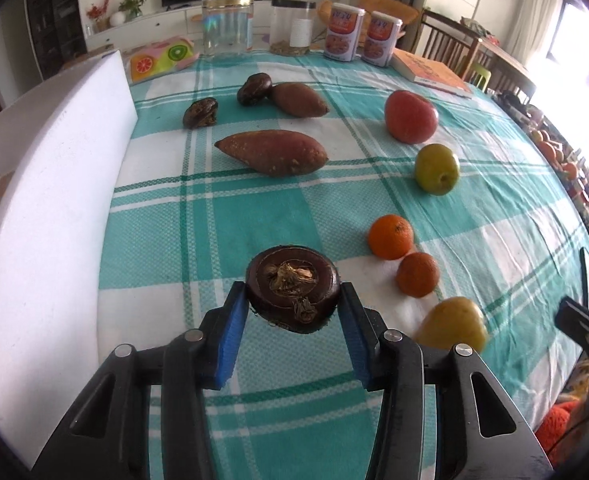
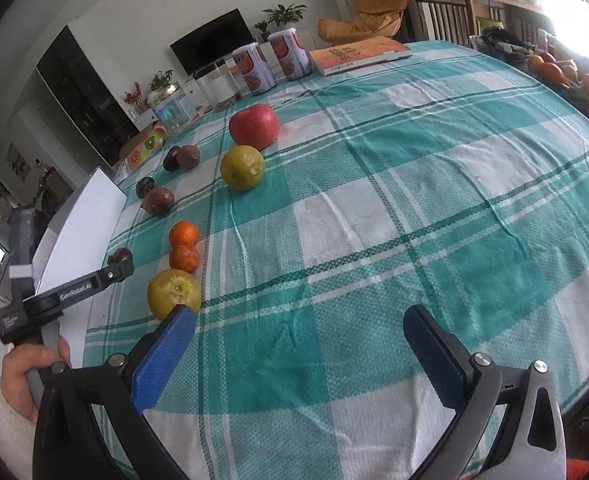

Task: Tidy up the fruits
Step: 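Grasp the large yellow citrus with the right tool while the left tool lifts the dark fruit, then carry both fruits over the white box and open both tools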

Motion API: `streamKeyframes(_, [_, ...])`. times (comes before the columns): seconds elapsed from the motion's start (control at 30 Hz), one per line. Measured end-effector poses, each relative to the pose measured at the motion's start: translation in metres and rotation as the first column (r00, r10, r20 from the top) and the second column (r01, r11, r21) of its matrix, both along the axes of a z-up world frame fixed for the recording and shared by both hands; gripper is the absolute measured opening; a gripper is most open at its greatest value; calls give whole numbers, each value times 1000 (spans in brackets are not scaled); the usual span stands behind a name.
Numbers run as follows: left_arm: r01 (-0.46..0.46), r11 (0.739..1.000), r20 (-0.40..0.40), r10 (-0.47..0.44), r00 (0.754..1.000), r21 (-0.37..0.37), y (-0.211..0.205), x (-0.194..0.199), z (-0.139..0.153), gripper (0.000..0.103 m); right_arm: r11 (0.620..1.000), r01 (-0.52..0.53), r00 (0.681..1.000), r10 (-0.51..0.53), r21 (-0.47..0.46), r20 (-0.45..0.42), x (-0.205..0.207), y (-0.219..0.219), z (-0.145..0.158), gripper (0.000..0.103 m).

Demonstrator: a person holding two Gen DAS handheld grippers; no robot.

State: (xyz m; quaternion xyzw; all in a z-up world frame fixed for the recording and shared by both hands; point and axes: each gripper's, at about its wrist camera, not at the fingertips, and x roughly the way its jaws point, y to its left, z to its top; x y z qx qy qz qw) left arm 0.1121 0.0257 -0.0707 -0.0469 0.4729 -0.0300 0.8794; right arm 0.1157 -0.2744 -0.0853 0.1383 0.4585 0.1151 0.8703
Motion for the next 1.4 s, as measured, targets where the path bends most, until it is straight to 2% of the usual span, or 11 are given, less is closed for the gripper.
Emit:
streamKeyframes(0.13, [47,998,42,-46,998,-31,-9,-23,20,47,997,-63,997,65,54,-41,81,33,-6,103])
streamKeyframes(0.3, [96,995,62,-93,994,-41,-14,-44,34,47,995,-97,994,96,-17,-55,139,84,-13,100])
streamKeyframes(0.37, [104,994,64,-101,993,-44,-13,-50,37,47,996,-91,993,89,-20,-73,150,92,-18,88])
streamKeyframes(0.43, [110,993,61,-107,992,-50,-11,-54,38,47,995,-76,991,70,-57,-114,156,97,-24,50])
streamKeyframes(0.67, [132,988,87,-125,988,-82,-9,-68,50,47,994,-31,993,42,101,-112,127,60,-19,49])
streamKeyframes(0.87, [153,978,116,-137,984,-144,-4,-83,71,47,956,28,993,7,291,-119,93,19,-6,49])
streamKeyframes(0.97, [148,974,152,-122,981,-173,9,-94,91,47,939,-1,995,35,343,-94,79,23,16,49])
streamKeyframes(1.07, [118,978,194,-84,977,-170,34,-107,112,47,923,-88,993,112,374,-42,67,53,45,49])
streamKeyframes(1.2, [15,990,216,15,976,-138,83,-124,126,47,865,-257,962,271,430,29,40,124,80,49])
streamKeyframes(1.3, [-99,988,193,121,974,-120,125,-136,120,47,802,-398,908,412,445,71,14,191,98,49])
streamKeyframes(1.4, [-221,963,162,245,956,-155,167,-152,111,47,735,-516,839,537,441,87,-14,254,103,49])
